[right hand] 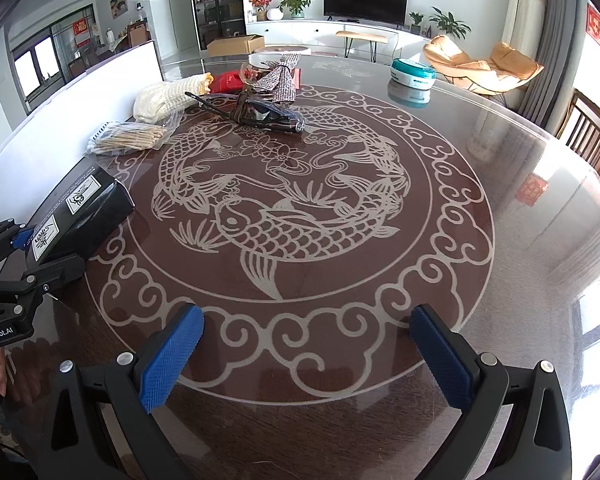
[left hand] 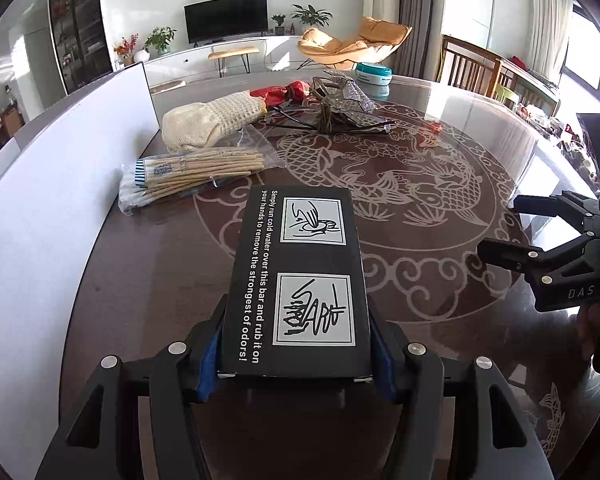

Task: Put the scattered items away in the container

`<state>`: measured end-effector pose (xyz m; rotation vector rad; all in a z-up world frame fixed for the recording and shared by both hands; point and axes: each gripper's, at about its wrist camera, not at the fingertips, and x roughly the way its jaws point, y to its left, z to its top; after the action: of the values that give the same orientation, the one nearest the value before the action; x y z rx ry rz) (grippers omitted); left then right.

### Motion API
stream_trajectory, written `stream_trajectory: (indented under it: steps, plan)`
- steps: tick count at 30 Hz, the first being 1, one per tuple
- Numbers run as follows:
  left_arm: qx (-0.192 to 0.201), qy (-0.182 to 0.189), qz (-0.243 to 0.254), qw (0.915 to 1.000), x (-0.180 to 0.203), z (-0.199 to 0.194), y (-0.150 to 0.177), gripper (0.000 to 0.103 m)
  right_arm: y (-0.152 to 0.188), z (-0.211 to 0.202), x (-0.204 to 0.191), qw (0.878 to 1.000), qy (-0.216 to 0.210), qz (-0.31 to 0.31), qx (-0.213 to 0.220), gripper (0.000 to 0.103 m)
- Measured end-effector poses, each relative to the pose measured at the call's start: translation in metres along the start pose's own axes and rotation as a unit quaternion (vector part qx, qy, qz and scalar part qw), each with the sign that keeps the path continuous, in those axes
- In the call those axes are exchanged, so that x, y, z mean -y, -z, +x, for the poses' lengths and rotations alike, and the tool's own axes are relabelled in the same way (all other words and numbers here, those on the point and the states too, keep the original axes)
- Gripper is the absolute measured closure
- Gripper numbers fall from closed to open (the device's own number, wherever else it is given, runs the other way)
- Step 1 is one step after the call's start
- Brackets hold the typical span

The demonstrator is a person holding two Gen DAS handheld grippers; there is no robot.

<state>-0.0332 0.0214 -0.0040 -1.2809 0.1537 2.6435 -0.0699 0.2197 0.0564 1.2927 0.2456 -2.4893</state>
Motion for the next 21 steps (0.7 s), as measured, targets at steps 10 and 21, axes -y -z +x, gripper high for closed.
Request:
stream_trajectory:
  steps: [10, 21]
  plan:
    - [0.0, 0.0, -0.001, 1.0, 0.0, 0.0, 0.001, 0.043, -0.116, 0.085, 0.0, 0.997, -0.046, -0.069, -0.001, 0.0]
    - [0.0, 0.002, -0.002, 1.0, 0.0, 0.0, 0.002, 0.043, -0.126, 0.081, -0.02, 0.994, -0.054, -0.095, 0.015, 0.076]
